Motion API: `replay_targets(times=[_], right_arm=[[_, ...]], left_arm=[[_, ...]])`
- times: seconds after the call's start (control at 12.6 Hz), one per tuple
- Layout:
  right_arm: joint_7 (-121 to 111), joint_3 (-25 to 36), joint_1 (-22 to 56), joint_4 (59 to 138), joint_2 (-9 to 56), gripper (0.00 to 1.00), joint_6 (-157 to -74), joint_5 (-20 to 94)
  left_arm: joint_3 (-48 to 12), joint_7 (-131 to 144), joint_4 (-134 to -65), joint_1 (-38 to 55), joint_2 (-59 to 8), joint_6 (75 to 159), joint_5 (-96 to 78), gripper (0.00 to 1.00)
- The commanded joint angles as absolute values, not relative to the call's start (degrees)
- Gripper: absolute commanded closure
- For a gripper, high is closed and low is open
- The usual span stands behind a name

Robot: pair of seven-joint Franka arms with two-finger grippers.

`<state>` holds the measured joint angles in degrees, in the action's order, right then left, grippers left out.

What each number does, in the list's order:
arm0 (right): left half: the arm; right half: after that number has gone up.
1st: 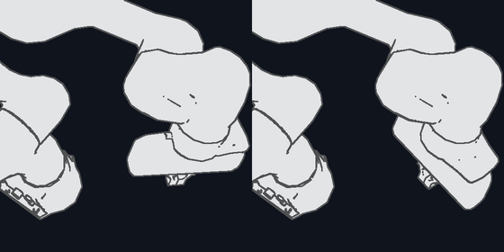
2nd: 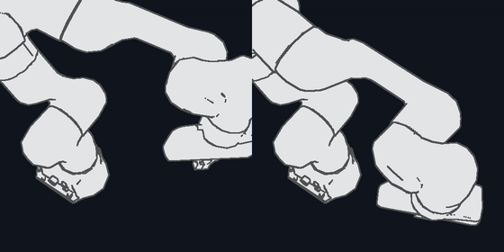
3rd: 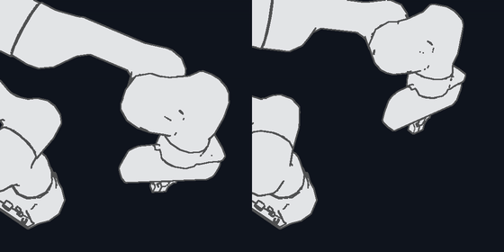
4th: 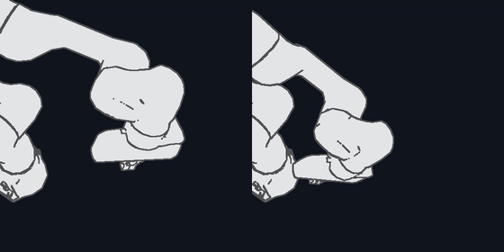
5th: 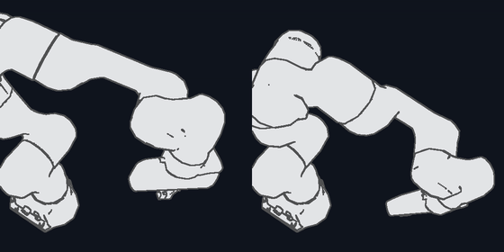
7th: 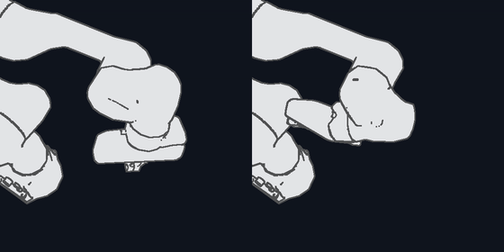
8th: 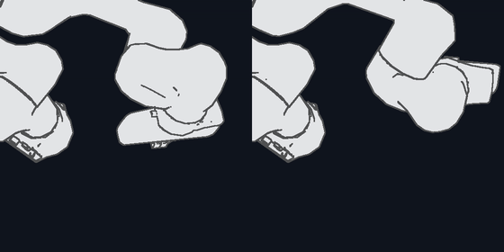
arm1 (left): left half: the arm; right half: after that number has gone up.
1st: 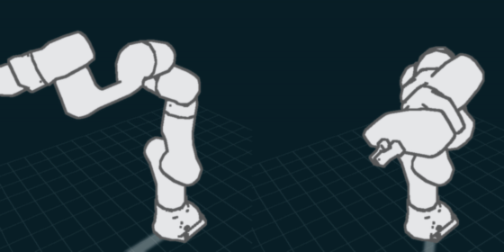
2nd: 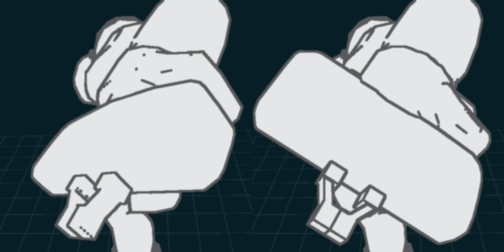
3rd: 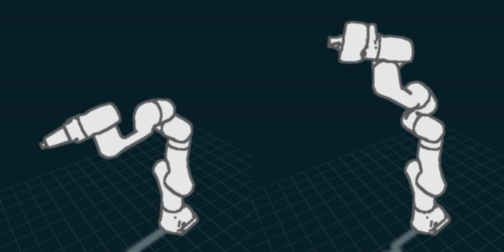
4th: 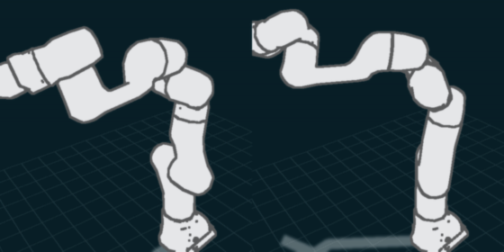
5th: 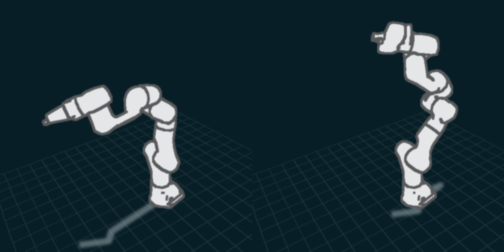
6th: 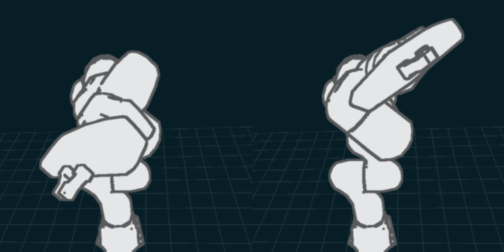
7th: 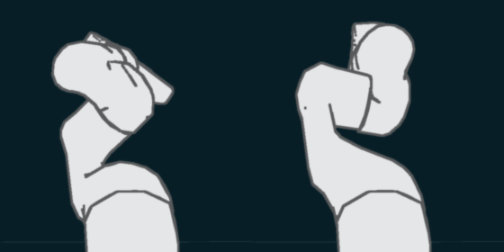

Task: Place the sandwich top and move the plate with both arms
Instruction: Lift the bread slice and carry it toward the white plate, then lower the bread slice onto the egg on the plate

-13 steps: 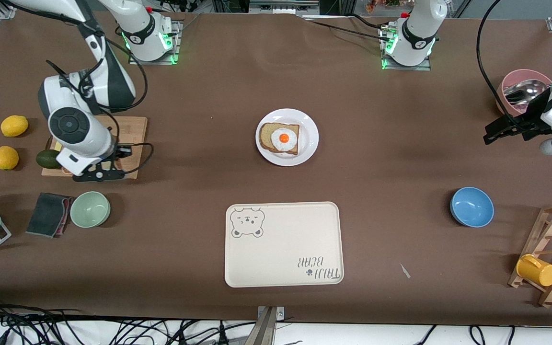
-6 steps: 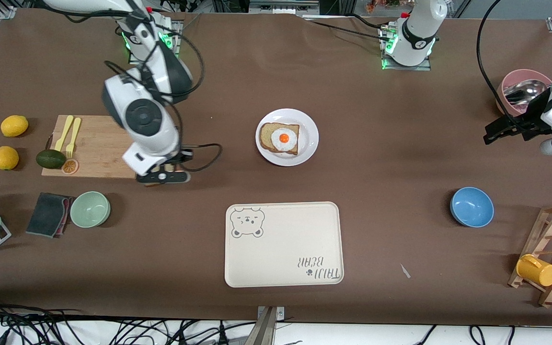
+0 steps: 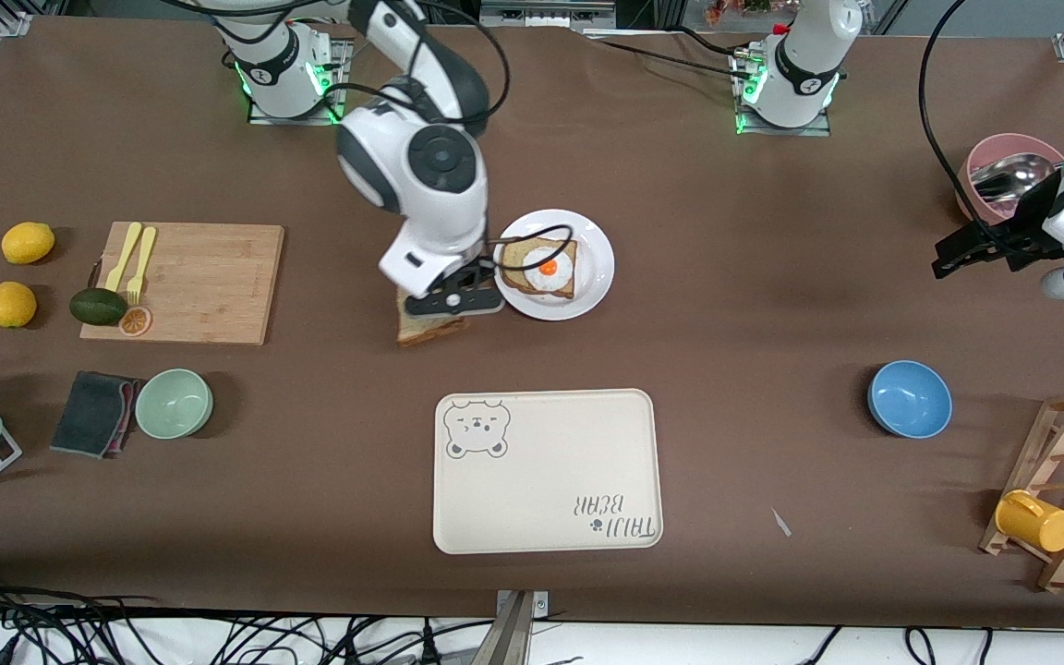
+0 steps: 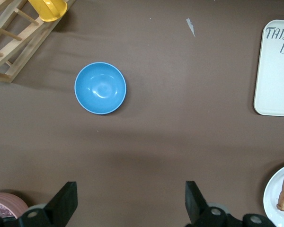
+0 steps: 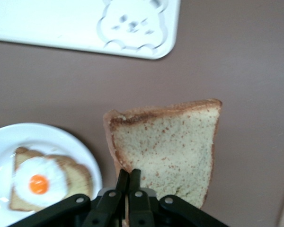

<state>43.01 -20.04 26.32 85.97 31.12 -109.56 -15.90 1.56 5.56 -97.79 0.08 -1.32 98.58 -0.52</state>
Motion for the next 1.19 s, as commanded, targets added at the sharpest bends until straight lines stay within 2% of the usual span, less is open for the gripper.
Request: replay_targets(times=[0.0, 0.16, 0.4, 1.11], right_arm=[[48.59, -19.6, 31.27, 79.47, 36.63, 1.0, -107.67, -16.09], [49.91, -19.6, 34.26, 78.49, 38.58, 1.0, -108.1, -16.26], [53.69, -19.08, 38.93, 71.13, 42.62, 1.0, -106.45, -16.35], [57.74, -17.49, 43.5, 70.49, 47.11, 1.0, -105.73, -16.44]], left_arm=[[1.49, 5.19, -98.17, -0.61, -0.88, 98.35, 1.06, 0.0], [1.49, 5.1, -98.17, -0.7, -1.05, 98.44, 1.05, 0.0], [1.49, 5.1, -98.17, -1.05, -1.32, 98.52, 1.05, 0.0], [1.49, 5.1, -98.26, -1.49, -1.93, 99.58, 0.88, 0.0]])
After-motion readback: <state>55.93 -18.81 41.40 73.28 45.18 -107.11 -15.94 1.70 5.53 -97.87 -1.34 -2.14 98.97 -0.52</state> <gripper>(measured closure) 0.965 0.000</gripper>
